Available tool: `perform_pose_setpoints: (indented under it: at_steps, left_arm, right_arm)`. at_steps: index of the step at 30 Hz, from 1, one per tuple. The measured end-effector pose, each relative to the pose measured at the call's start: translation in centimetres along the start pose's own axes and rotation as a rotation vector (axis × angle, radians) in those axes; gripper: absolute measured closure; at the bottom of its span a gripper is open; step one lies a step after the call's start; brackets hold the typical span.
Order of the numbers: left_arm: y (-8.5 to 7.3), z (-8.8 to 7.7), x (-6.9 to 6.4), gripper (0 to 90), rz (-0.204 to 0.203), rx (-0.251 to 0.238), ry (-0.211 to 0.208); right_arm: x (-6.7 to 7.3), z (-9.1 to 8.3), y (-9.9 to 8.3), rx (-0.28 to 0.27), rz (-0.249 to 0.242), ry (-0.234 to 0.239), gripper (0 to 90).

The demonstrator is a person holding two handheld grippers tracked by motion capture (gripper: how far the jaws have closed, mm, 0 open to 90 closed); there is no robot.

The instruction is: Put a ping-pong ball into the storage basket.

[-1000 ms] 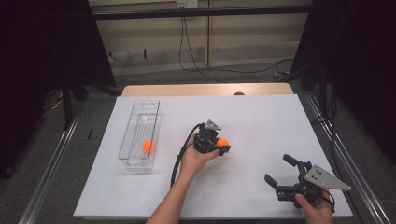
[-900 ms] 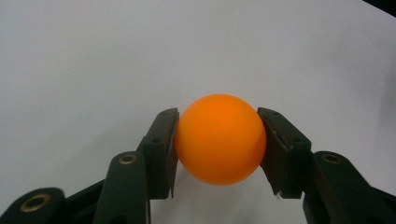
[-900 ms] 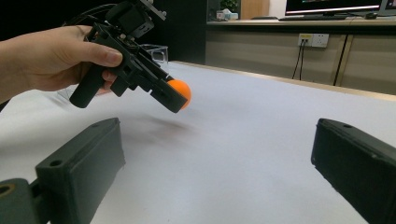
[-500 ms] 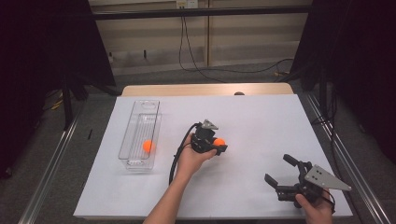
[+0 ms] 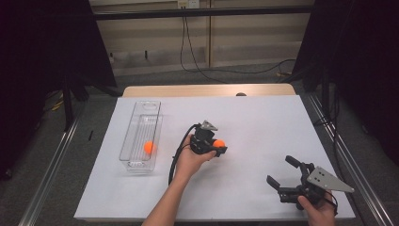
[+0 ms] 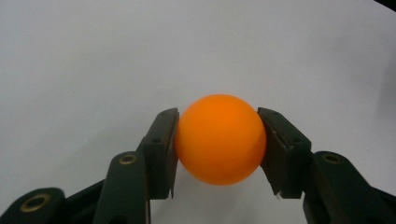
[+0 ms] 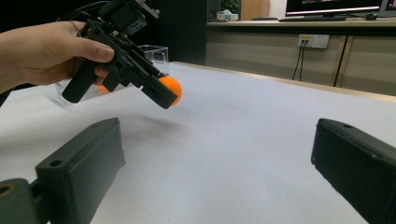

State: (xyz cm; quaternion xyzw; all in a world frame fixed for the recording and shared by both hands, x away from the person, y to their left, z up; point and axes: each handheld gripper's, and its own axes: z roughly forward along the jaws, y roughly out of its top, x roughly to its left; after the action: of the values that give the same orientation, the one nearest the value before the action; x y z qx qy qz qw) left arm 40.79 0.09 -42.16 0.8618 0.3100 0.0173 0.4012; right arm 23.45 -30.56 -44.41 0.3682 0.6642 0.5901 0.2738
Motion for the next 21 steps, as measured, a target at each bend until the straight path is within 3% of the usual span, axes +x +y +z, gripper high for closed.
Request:
perform_pose_setpoints:
  at_steps: [21]
  left_arm:
    - [-0.3, -1.2, 1.3, 51.0, -0.048, -0.016, 0.013]
  right_arm:
    - [0.0, 0.0, 0.0, -0.001, -0.001, 0.000, 1.8]
